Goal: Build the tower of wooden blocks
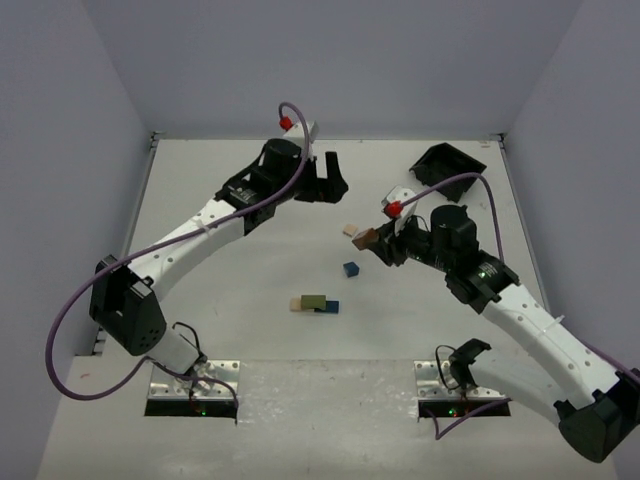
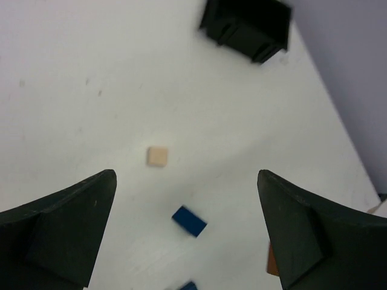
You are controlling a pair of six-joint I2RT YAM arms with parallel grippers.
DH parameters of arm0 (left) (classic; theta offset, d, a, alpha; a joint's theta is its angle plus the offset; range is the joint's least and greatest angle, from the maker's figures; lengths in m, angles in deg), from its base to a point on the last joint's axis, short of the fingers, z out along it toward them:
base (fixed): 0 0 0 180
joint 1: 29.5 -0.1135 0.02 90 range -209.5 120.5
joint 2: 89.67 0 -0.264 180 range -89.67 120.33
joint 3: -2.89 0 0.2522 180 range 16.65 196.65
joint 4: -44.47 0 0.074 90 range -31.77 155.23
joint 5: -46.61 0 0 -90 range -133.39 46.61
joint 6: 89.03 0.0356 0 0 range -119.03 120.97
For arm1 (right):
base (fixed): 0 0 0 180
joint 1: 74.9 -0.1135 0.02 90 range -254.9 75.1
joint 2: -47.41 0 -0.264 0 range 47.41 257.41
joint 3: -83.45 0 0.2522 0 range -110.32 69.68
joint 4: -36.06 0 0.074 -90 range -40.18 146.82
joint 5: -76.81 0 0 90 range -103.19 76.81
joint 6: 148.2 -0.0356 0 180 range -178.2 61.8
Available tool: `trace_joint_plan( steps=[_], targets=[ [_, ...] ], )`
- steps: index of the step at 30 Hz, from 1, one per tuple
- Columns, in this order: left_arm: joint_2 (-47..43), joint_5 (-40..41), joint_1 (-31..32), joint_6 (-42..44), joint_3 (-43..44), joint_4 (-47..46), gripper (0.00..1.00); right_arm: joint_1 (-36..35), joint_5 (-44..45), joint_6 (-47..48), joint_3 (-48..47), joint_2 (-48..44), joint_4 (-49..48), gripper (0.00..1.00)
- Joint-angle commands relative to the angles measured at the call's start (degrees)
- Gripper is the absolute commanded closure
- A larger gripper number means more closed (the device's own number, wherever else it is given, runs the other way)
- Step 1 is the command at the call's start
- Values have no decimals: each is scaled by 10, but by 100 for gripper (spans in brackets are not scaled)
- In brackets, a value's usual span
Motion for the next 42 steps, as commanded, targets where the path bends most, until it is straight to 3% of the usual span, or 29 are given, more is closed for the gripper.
trace_joint_plan(
  steps=[1, 3, 8, 11, 16, 32, 42],
  targets=[
    [-47, 125, -7, -65, -48, 5, 0, -4, -172, 80, -58, 77, 19, 85],
    [-58, 148, -10, -66, -88, -7, 0, -24, -185, 100, -76, 120, 34, 85],
    [-58, 150, -51, -87, -146, -18, 0, -120, -81, 138, -121, 213, 65, 85],
    [-60, 127, -85, -90, -188, -48, 0, -129, -85, 130, -143, 246, 63, 85],
    [-61, 156, -114, -102, -235, -76, 0, -152, -55, 136, -182, 297, 81, 85],
    [-96, 155, -141, -105, -321, -158, 0, -231, 37, 116, -221, 375, 123, 81],
    [-101, 147, -141, -101, -329, -166, 0, -238, 9, 145, -224, 368, 153, 81]
  ],
)
